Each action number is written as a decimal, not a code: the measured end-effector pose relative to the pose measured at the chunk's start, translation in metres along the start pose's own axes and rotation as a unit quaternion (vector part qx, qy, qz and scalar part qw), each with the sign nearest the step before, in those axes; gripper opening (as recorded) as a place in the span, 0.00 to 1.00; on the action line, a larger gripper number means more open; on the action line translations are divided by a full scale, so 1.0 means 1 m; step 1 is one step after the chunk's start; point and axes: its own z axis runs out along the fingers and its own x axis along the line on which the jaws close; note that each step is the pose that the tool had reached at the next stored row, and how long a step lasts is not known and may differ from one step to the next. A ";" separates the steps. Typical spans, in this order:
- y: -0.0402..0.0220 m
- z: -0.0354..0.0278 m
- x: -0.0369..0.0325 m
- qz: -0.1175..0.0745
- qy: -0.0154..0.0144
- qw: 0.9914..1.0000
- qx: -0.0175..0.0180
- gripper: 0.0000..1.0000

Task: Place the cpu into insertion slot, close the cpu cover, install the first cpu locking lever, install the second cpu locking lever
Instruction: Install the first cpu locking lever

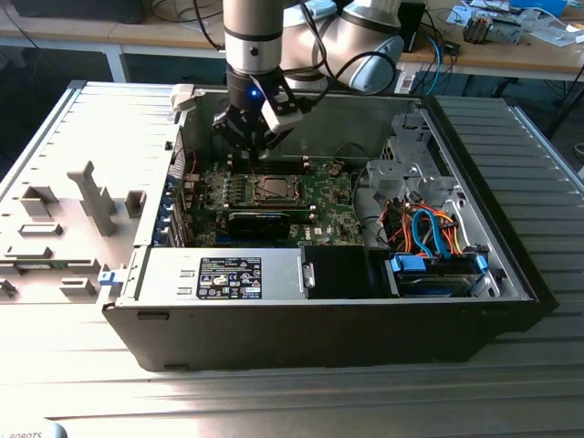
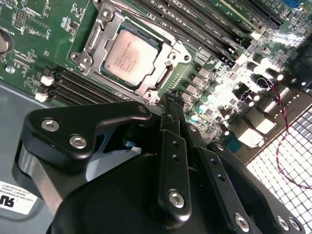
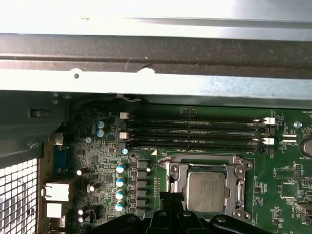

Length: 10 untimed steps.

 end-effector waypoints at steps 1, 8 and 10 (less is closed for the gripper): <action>0.0003 0.0000 0.0007 0.000 0.000 1.000 0.000 0.11; 0.0047 0.0000 0.0099 0.000 0.000 1.000 0.000 0.11; 0.0080 -0.0001 0.0145 0.000 -0.001 1.000 0.000 0.11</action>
